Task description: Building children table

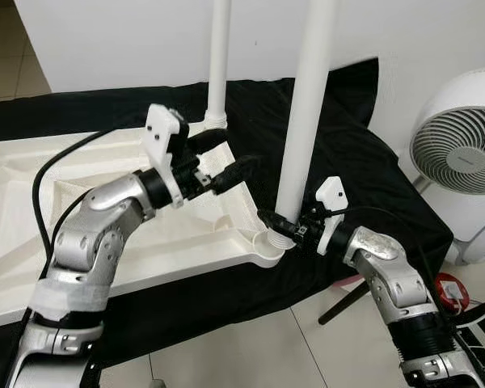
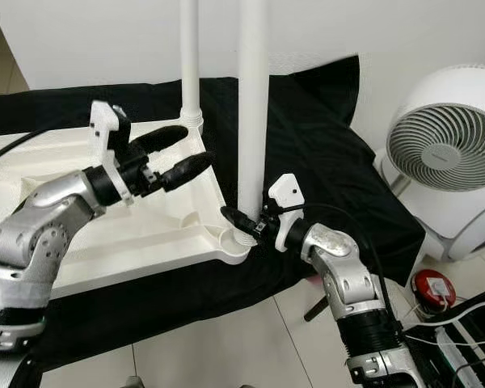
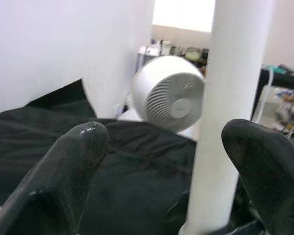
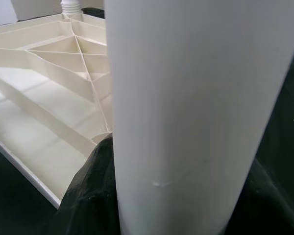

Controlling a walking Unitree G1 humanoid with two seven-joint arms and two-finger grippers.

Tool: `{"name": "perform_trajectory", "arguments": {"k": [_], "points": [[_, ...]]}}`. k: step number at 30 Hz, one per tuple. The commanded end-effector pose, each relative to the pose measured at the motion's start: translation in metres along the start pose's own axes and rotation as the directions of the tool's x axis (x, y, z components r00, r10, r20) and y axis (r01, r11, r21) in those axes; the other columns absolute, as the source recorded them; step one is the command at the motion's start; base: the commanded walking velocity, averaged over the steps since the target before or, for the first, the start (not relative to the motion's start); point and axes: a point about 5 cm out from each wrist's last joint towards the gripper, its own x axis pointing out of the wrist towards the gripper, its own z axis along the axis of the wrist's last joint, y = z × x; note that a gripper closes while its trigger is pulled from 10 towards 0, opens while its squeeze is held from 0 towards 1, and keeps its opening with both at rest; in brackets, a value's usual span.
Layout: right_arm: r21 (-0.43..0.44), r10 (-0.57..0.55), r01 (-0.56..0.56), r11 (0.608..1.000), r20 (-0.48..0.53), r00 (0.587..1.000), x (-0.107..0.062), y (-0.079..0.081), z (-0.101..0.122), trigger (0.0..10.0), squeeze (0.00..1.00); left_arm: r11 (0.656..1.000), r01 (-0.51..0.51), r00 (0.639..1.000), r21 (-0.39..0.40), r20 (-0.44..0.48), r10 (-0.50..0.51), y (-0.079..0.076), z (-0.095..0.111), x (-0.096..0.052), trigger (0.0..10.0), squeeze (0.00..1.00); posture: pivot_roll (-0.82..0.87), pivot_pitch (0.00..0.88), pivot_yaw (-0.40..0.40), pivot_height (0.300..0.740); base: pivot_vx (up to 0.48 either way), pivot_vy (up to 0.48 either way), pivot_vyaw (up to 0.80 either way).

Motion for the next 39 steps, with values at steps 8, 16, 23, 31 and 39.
{"name": "perform_trajectory", "arguments": {"k": [8, 16, 23, 31, 39], "points": [[-0.039, 0.027, -0.028, 0.999, -0.028, 0.999, 0.006, -0.009, 0.004, 10.0, 0.00, 0.964, 0.264, 0.962, -0.046, 0.079, -0.259, -0.020, 0.025, 0.021, 10.0, 0.00, 0.00, 0.000, -0.080, 0.740, 0.000, 0.000, 0.00], [-0.062, 0.044, -0.047, 0.997, -0.050, 0.998, 0.009, -0.012, 0.005, 10.0, 0.00, 0.959, 0.278, 0.960, -0.048, 0.045, -0.276, -0.018, 0.021, 0.035, 10.0, 0.00, -0.01, 0.000, -0.067, 0.740, 0.000, 0.000, 0.00], [-0.086, 0.053, -0.058, 0.995, -0.066, 0.996, 0.013, -0.013, 0.005, 10.0, 0.00, 0.978, 0.205, 0.979, -0.041, 0.012, -0.204, -0.010, 0.019, 0.048, 10.0, 0.00, -0.02, 0.000, -0.055, 0.740, 0.000, 0.000, 0.00], [-0.098, 0.053, -0.062, 0.993, -0.088, 0.995, 0.016, -0.015, 0.002, 10.0, 0.00, 0.993, 0.104, 0.994, -0.053, -0.006, -0.105, 0.008, 0.029, 0.061, 10.0, 0.00, -0.02, 0.000, -0.038, 0.740, 0.000, 0.000, 0.00], [-0.102, 0.019, -0.028, 0.994, -0.091, 0.996, 0.018, -0.019, 0.000, 10.0, 0.00, 0.995, 0.087, 0.994, -0.039, -0.063, -0.090, 0.016, 0.029, 0.066, 0.0, 0.00, -0.02, 0.000, -0.014, 0.740, 0.000, 0.000, 0.00]]}}
